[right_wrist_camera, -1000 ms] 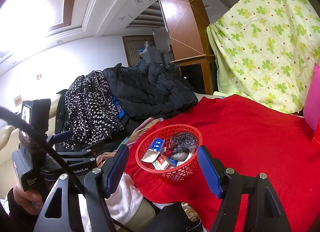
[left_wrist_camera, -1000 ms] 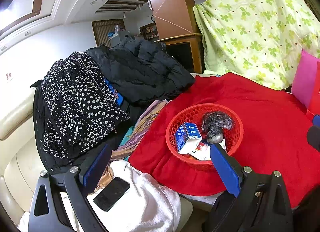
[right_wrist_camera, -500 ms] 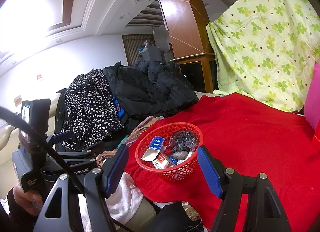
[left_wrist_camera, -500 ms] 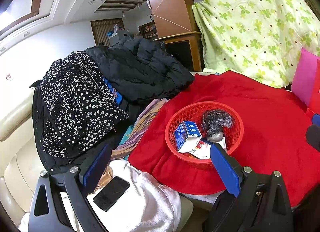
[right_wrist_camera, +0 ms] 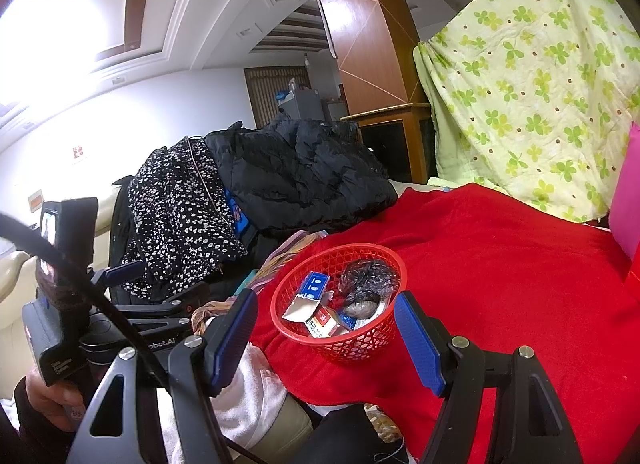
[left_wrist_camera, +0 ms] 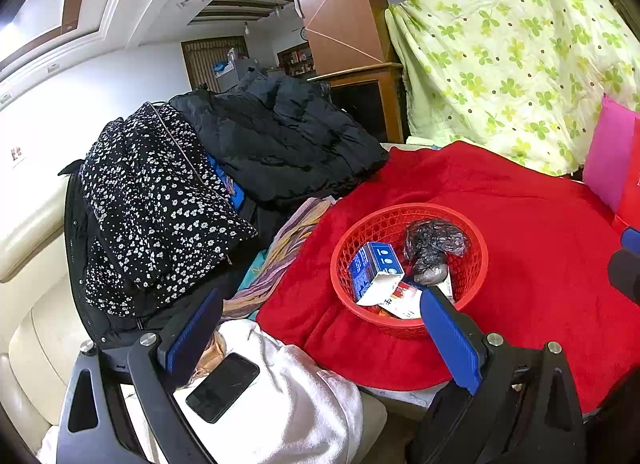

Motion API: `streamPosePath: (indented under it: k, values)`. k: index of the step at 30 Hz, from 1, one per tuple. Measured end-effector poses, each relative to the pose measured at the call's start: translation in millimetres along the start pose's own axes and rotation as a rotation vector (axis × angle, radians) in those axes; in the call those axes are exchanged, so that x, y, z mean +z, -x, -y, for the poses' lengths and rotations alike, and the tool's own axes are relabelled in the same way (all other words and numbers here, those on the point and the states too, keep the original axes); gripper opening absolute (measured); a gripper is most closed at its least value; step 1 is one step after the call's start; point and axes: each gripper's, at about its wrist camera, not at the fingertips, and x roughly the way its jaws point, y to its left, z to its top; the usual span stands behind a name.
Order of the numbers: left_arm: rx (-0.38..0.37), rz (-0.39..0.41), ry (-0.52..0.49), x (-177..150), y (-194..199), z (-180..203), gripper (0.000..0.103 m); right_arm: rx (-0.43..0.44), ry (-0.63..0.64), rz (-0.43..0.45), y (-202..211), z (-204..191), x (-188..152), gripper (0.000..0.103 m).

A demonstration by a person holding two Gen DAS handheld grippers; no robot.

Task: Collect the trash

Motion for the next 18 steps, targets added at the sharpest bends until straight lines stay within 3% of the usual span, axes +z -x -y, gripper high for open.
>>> streamPosePath:
  k: [18]
  values:
    - [0.001,-0.014,0.002,-1.4,-3.5,0.4,0.099,0.001,-0.003,-0.011,-4.4,-0.6,-0.3,0.074]
